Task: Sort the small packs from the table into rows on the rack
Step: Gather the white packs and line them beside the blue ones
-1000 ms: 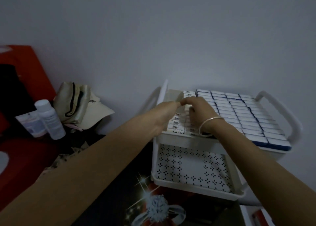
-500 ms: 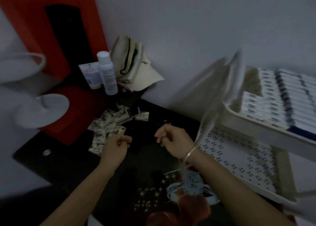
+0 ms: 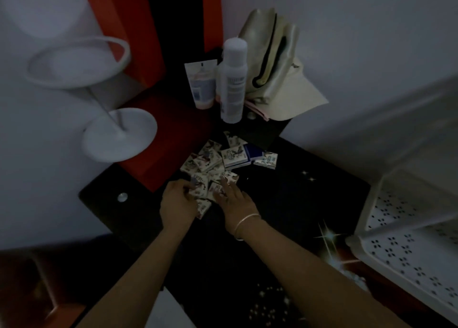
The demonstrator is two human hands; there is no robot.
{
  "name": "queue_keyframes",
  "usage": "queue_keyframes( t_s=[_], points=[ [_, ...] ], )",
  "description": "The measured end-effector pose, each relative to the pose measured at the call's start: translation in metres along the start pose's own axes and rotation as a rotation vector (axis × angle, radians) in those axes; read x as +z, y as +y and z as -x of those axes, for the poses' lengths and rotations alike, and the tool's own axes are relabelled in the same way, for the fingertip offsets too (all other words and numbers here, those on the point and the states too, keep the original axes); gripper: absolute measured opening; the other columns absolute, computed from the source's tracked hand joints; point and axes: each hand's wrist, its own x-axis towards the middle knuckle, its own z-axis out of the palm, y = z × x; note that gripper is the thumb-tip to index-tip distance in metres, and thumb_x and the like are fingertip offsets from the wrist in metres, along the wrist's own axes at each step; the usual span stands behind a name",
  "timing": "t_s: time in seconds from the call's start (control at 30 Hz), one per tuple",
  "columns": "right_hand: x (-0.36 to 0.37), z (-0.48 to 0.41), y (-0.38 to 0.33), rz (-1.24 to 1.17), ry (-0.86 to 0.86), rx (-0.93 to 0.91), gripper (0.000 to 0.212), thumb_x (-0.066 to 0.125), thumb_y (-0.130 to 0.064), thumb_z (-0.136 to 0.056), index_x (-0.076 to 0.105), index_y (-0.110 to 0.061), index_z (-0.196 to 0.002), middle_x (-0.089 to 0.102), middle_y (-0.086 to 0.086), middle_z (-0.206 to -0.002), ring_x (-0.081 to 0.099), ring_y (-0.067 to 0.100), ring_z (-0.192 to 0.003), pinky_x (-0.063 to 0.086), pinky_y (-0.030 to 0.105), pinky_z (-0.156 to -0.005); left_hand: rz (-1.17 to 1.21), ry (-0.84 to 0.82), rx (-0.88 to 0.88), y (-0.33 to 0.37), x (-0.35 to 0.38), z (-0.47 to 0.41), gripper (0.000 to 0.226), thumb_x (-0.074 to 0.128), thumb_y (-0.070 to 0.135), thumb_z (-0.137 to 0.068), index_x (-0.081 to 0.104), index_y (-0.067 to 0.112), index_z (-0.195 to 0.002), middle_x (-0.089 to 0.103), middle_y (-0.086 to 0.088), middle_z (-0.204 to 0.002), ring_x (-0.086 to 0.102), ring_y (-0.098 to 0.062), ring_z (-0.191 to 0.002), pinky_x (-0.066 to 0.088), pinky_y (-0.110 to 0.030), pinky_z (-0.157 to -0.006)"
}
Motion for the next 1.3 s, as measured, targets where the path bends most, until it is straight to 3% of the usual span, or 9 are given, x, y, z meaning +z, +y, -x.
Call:
queue_keyframes(
  t_s=[0.07, 0.2, 0.3, 0.37, 0.5, 0.8, 0.9, 1.03, 1.3],
  points=[
    [0.019, 0.004, 0.003, -0.024, 0.107, 0.024, 0.082, 0.058, -0.023, -0.087, 0.010, -0.027, -0.152, -0.015, 0.007, -0.159, -0.007, 0.030, -0.147, 0.019, 0.052, -0.116, 0.026, -0.010, -0.020, 0.002, 0.005, -0.011, 0.017, 0.055, 0.009, -0.091, 0.062, 0.011, -0.107, 0.059, -0.011, -0.110, 0.058, -0.021, -0.093, 0.046, -0.029, -0.069],
    [0.038, 0.016, 0.014, -0.138, 0.433, 0.119, 0.047, 0.078, -0.031, -0.071, 0.065, -0.027, -0.116, 0.045, 0.017, -0.144, 0.045, 0.041, -0.129, 0.050, 0.050, -0.086, 0.027, -0.160, -0.167, 0.001, 0.016, -0.029, 0.047, 0.065, 0.028, -0.089, 0.049, 0.008, -0.128, 0.062, -0.011, -0.119, 0.060, -0.026, -0.104, 0.049, -0.031, -0.080],
    [0.041, 0.022, 0.024, -0.279, 0.527, 0.207, 0.020, 0.076, -0.024, -0.074, 0.070, -0.018, -0.093, 0.063, 0.015, -0.116, 0.062, 0.039, -0.101, 0.053, 0.036, -0.069, 0.006, -0.223, -0.196, -0.001, 0.023, -0.036, 0.060, 0.072, 0.025, -0.083, 0.045, 0.006, -0.133, 0.062, -0.013, -0.121, 0.060, -0.029, -0.106, 0.050, -0.033, -0.084],
    [0.037, 0.024, 0.029, -0.417, 0.507, 0.305, 0.017, 0.066, -0.021, -0.084, 0.064, -0.014, -0.100, 0.060, 0.009, -0.110, 0.056, 0.030, -0.102, 0.046, 0.031, -0.073, -0.001, -0.210, -0.162, 0.000, 0.027, -0.037, 0.059, 0.075, 0.021, -0.080, 0.049, 0.005, -0.130, 0.063, -0.014, -0.120, 0.061, -0.029, -0.105, 0.051, -0.034, -0.084],
    [0.027, 0.026, 0.040, -0.514, 0.324, 0.502, 0.061, 0.064, -0.038, -0.086, 0.041, -0.012, -0.137, 0.043, 0.009, -0.133, 0.038, 0.025, -0.125, 0.039, 0.031, -0.096, 0.091, -0.186, -0.054, 0.007, 0.023, -0.024, 0.029, 0.074, 0.023, -0.081, 0.065, 0.011, -0.105, 0.068, -0.004, -0.101, 0.064, -0.018, -0.091, 0.049, -0.024, -0.073],
    [0.017, 0.070, 0.049, -0.721, 0.326, 0.444, 0.029, 0.069, -0.027, -0.083, 0.050, -0.019, -0.103, 0.064, 0.005, -0.099, 0.062, 0.025, -0.093, 0.045, 0.027, -0.069, 0.467, -0.445, -0.020, 0.070, -0.022, 0.038, 0.013, 0.069, 0.016, -0.087, 0.063, 0.016, -0.099, 0.072, -0.008, -0.092, 0.072, -0.018, -0.073, 0.056, -0.027, -0.062],
    [-0.015, 0.104, 0.056, -0.728, 0.442, 0.390, 0.027, 0.070, -0.029, -0.082, 0.056, -0.027, -0.104, 0.069, -0.002, -0.094, 0.066, 0.018, -0.087, 0.050, 0.027, -0.073, 0.433, -0.445, 0.119, 0.101, -0.038, 0.051, 0.016, 0.074, 0.021, -0.083, 0.062, 0.030, -0.089, 0.073, 0.001, -0.087, 0.069, -0.006, -0.078, 0.052, -0.017, -0.069],
    [-0.078, 0.164, 0.062, -0.714, 0.694, 0.283, 0.031, 0.075, -0.034, -0.077, 0.067, -0.027, -0.107, 0.072, -0.005, -0.093, 0.066, 0.009, -0.086, 0.050, 0.023, -0.077, 0.505, -0.446, 0.294, 0.163, -0.060, 0.068, 0.016, 0.079, 0.017, -0.077, 0.070, 0.020, -0.090, 0.074, 0.006, -0.084, 0.068, -0.005, -0.078, 0.056, -0.025, -0.072],
    [-0.184, 0.319, 0.074, -0.348, 1.042, 0.268, 0.025, 0.067, -0.047, -0.080, 0.066, -0.031, -0.099, 0.051, -0.017, -0.054, 0.049, -0.001, -0.051, 0.033, 0.008, -0.049, 0.647, -0.460, 0.764, 0.319, -0.094, 0.114, 0.013, 0.079, 0.019, -0.076, 0.074, 0.022, -0.088, 0.075, 0.009, -0.081, 0.065, 0.000, -0.071, 0.052, -0.021, -0.066]
  ],
)
